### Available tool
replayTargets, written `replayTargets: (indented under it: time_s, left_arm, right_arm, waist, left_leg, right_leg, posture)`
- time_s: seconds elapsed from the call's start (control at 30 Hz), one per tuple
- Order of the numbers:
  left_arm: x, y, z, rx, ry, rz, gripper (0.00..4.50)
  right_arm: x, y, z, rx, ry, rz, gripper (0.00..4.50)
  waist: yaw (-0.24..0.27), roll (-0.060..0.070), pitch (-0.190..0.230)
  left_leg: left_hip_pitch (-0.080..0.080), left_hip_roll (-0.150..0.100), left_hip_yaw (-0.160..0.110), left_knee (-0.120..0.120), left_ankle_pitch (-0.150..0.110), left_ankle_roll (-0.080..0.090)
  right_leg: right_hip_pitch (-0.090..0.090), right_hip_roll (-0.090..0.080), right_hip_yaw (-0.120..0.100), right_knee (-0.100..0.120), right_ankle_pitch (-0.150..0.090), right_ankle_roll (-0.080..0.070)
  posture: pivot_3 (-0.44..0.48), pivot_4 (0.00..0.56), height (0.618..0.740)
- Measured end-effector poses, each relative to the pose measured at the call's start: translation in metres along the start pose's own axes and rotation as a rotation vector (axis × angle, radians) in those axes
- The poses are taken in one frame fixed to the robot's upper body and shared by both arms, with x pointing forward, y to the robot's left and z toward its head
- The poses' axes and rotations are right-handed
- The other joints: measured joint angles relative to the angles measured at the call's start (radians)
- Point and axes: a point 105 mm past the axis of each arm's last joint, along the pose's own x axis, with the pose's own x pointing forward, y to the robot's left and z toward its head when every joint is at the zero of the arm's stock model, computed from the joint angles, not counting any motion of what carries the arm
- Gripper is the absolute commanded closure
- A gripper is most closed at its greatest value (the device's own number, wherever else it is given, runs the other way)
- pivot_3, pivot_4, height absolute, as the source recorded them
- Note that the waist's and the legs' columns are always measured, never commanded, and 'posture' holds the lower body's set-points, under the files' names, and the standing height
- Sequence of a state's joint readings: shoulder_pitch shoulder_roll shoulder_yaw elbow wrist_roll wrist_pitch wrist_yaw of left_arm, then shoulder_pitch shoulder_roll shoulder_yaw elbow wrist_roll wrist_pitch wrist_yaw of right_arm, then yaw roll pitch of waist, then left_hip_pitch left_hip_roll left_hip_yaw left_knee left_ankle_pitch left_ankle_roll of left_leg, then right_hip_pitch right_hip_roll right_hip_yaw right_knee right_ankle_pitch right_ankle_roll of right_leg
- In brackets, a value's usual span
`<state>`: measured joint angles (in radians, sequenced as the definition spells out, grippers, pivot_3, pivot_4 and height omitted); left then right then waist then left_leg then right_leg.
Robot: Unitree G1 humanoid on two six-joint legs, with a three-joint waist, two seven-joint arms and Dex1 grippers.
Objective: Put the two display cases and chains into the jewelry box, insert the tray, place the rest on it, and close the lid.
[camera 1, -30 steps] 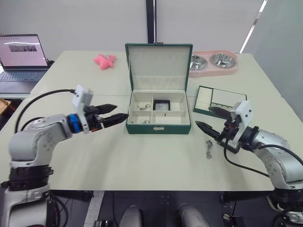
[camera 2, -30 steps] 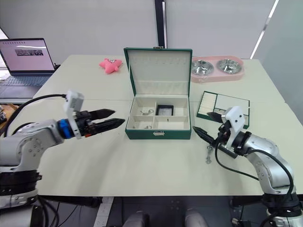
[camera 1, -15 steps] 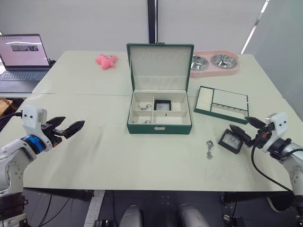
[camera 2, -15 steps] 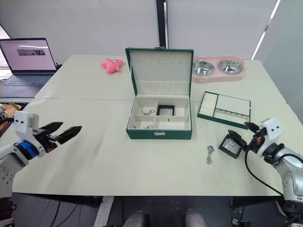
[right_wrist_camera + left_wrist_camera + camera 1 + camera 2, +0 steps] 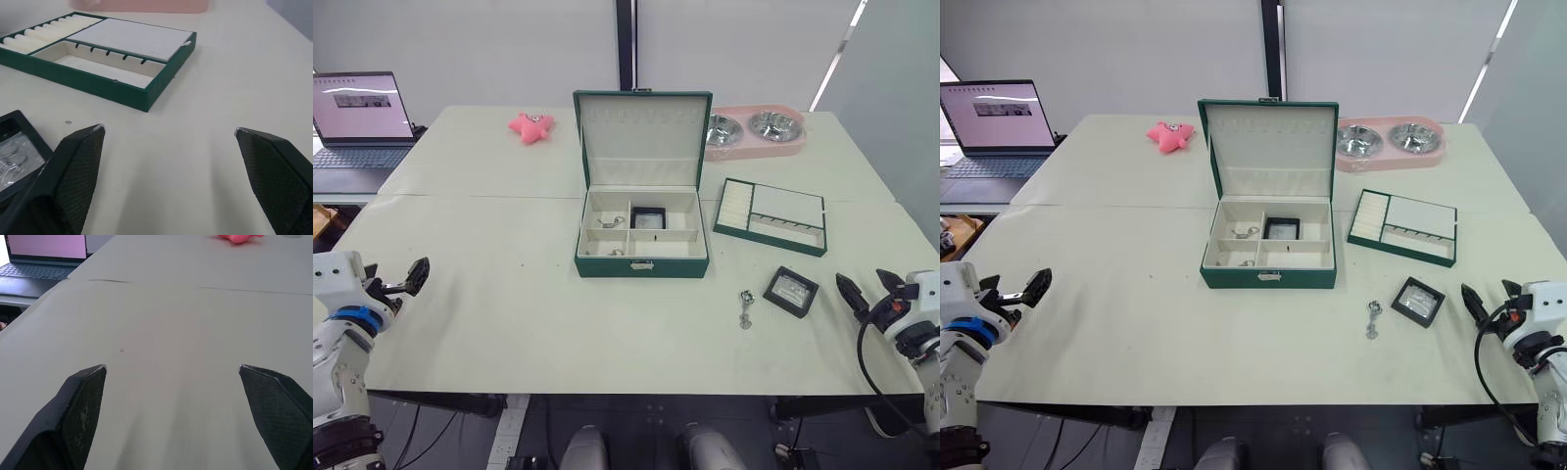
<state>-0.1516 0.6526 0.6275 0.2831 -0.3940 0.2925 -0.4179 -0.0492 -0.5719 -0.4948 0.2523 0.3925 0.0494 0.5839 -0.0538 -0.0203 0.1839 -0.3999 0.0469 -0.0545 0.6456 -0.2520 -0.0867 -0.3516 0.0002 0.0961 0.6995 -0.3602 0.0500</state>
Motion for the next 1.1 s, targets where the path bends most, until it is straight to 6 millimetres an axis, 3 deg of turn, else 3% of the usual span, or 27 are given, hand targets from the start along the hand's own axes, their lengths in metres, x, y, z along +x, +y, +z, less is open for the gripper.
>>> replayTargets:
  time_s: [0.23,0.83,0.97,1.1]
  left_arm:
    - [0.001,-0.006,-0.014,-0.027,-0.002,0.039,0.01]
    - [0.000,-0.008,-0.020,-0.048,0.005,0.048,0.01]
    - [0.007,-0.025,-0.012,-0.060,-0.018,-0.035,0.01]
    - [0.013,-0.069,0.023,-0.059,-0.112,-0.240,0.01]
  right_arm:
    - [-0.002,-0.009,-0.019,0.013,0.001,-0.106,0.00]
    - [0.003,-0.009,-0.015,0.009,-0.027,-0.118,0.00]
    - [0.005,-0.006,-0.013,0.009,-0.029,-0.087,0.00]
    - [0.012,0.003,0.000,-0.007,-0.029,0.016,0.00]
  waist:
    - [-0.001,0.000,0.000]
    - [-0.002,0.000,0.000]
    - [-0.001,0.000,0.000]
    - [-0.001,0.000,0.000]
  left_leg:
    - [0.000,0.000,0.001,0.000,0.000,0.000]
    - [0.001,0.000,0.000,0.000,0.000,0.000]
    - [0.000,0.000,0.000,0.000,0.000,0.000]
    - [0.000,0.000,0.000,0.001,0.000,0.000]
  right_leg:
    - [0.000,0.000,0.000,0.000,0.000,0.000]
    - [0.000,0.000,0.000,0.001,0.000,0.000]
    - [0.001,0.000,0.000,0.001,0.000,0.000]
    - [0.001,0.000,0.000,0.001,0.000,0.000]
  posture:
    - [0.000,0.150,0.740]
    - [0.000,0.150,0.740]
    - [0.000,0.150,0.740]
    - [0.000,0.150,0.740]
